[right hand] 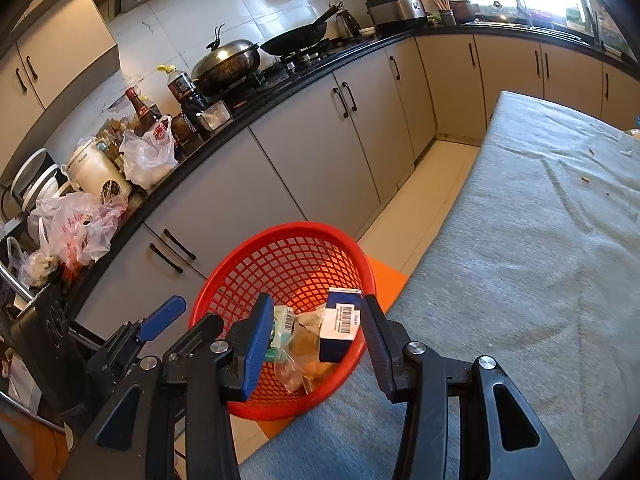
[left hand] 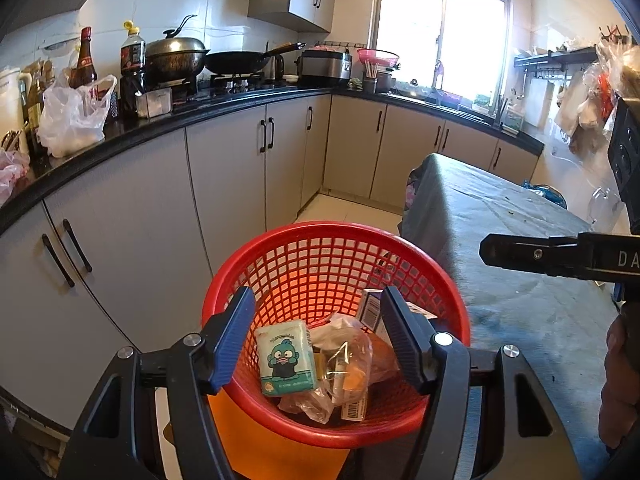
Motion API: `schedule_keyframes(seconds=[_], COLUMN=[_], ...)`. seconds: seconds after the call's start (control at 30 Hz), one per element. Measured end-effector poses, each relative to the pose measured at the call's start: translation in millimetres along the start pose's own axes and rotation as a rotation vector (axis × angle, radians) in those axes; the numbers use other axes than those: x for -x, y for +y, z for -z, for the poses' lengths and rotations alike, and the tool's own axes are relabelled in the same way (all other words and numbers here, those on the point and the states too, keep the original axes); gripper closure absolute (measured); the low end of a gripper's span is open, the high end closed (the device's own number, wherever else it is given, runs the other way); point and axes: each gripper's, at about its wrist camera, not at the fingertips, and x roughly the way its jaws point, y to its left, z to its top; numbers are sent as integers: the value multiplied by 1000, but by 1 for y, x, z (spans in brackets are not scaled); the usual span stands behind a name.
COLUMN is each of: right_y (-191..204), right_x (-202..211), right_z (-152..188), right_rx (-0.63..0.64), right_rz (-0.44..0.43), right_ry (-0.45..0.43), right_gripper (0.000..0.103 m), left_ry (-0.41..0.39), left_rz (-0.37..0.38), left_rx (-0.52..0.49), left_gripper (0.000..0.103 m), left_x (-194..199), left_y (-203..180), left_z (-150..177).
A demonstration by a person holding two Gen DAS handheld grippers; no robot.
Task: Collect trash
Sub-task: 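Move both tools back over the table toward the orange box and white cloth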
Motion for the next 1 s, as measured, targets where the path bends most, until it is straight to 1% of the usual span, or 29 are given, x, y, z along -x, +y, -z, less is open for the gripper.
schedule_keyframes(seconds=[0.33,0.5,0.67,0.83,1.0], right_y=[-17,-26,-44,-73,-112], right_x=[34,54,81,113,153], right_z=[12,20,31,46,62], right_rx=[-31,-45,-79,-124,-194], right_rz=[1,5,13,42,91], right_ry=[-40,-66,-103,-144,-199], right_gripper=[54,54,54,54,54], left_ry=[-28,-45,-49,-33,26], left_rz=[-2,4,24,80,193], left_rx=[-60,-100,-138,-194,-230], left_gripper=[37,36,34,34,34], left_x=[19,32,42,50,49], left_y=[-27,-48,-70,-104,-145], left_z=[-1,-1,-1,3,7])
